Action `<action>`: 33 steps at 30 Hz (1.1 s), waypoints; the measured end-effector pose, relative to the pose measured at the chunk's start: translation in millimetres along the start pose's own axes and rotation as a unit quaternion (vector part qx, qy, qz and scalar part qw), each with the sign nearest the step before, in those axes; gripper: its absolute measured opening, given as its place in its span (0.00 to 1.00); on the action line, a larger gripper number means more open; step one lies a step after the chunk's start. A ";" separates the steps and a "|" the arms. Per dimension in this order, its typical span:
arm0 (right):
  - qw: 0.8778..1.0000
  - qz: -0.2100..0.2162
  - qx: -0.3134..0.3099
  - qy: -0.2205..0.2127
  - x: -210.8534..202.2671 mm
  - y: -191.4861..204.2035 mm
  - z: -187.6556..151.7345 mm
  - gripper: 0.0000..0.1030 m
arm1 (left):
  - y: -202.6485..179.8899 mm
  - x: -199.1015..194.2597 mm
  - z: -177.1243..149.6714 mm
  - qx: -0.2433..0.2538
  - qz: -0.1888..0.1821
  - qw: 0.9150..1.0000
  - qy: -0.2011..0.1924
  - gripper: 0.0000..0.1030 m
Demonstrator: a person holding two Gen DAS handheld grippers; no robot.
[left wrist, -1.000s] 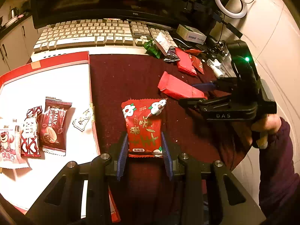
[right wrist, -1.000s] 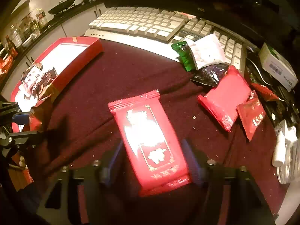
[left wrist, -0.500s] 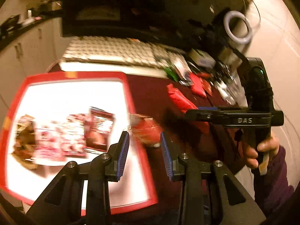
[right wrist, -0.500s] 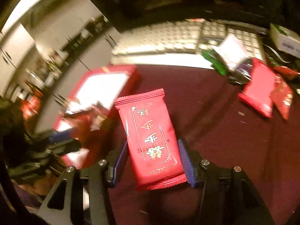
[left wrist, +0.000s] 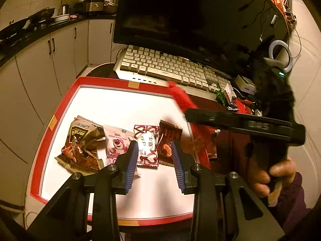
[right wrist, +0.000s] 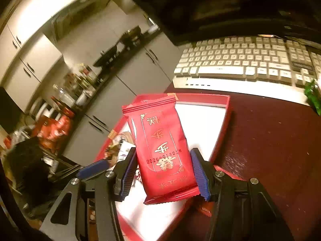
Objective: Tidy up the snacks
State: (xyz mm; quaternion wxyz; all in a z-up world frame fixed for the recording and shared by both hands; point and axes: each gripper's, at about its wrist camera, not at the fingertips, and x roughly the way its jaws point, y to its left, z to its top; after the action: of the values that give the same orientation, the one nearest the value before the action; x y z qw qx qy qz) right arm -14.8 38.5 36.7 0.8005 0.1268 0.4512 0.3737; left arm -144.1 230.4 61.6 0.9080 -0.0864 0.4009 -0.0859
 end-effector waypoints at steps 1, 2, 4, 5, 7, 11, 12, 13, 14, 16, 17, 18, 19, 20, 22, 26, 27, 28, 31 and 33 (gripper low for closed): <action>1.000 0.000 0.002 0.005 7.1 1.6 1.1 0.53 | -1.4 0.6 -0.3 0.002 -0.002 1.000 0.001 0.31; 1.000 0.002 0.003 0.007 11.8 1.5 1.6 0.53 | -3.8 1.5 -0.6 0.003 -0.002 1.000 0.001 0.31; 1.000 -0.008 -0.004 0.011 17.8 2.0 0.5 0.54 | -5.4 4.3 -1.0 0.005 -0.004 1.000 0.003 0.31; 1.000 -0.011 -0.008 0.017 21.0 2.0 -0.2 0.55 | -5.4 5.6 -1.0 0.004 -0.006 1.000 0.005 0.31; 0.999 -0.004 -0.009 0.035 26.8 3.3 -0.2 0.55 | -7.1 7.8 -1.4 0.003 -0.008 1.000 0.008 0.31; 0.998 -0.045 -0.035 -0.014 6.7 3.4 -1.6 0.58 | -6.7 7.3 -0.9 0.003 -0.010 1.000 0.009 0.31; 0.996 -0.076 -0.036 -0.013 3.4 -1.1 -3.3 0.58 | -6.8 7.5 -0.7 0.003 -0.009 1.000 0.008 0.31; 0.994 -0.100 -0.031 -0.009 0.8 -6.1 -5.5 0.60 | -6.9 8.2 -0.8 0.003 -0.008 1.000 0.008 0.31; 0.992 -0.120 -0.024 -0.007 -2.0 -11.5 -8.7 0.60 | -7.1 9.8 -0.8 0.002 -0.008 1.000 0.010 0.31; 0.989 -0.147 -0.013 -0.004 -8.8 -21.3 -20.3 0.57 | -7.6 13.2 -0.7 0.001 -0.010 1.000 0.012 0.31; 0.988 -0.157 -0.011 -0.002 -10.0 -23.3 -24.3 0.57 | -8.3 15.2 -0.6 0.000 -0.012 1.000 0.014 0.31; 0.985 -0.171 -0.009 0.002 -10.2 -25.4 -30.0 0.57 | -9.5 16.6 -0.5 0.000 -0.012 1.000 0.016 0.31; 0.984 -0.177 -0.005 0.009 -8.3 -27.4 -34.1 0.57 | -10.8 17.2 -0.5 0.001 -0.012 1.000 0.016 0.31; 0.985 -0.173 -0.001 0.016 -4.6 -27.7 -38.2 0.57 | -12.5 17.6 -0.6 0.003 -0.013 1.000 0.016 0.31; 0.984 -0.175 -0.011 0.022 5.4 -23.4 -44.8 0.52 | -15.6 17.2 -1.5 0.005 -0.016 1.000 0.016 0.31; 0.977 -0.209 -0.048 0.013 21.7 -10.9 -46.9 0.35 | -12.6 12.6 -3.2 0.003 -0.013 1.000 0.014 0.31; 0.976 -0.211 -0.050 0.012 21.8 -9.9 -47.7 0.34 | -10.3 11.8 -3.1 -0.001 -0.012 1.000 0.013 0.31; 0.978 -0.203 -0.046 0.012 19.4 -13.6 -46.7 0.34 | -6.4 9.9 -2.9 -0.006 -0.010 1.000 0.011 0.31; 0.981 -0.192 -0.014 -0.012 2.0 -23.2 -45.2 0.33 | -0.6 8.6 -2.3 -0.013 -0.007 1.000 0.008 0.31; 0.980 -0.194 -0.007 -0.043 -16.0 -24.1 -39.6 0.33 | 0.6 8.6 -1.7 -0.014 -0.009 1.000 0.007 0.31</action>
State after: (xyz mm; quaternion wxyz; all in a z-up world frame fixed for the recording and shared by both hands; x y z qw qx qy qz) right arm -40.5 5.2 11.6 0.8774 0.0470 0.4297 0.2082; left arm -139.6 228.9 54.2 0.9030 -0.1021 0.4079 -0.0885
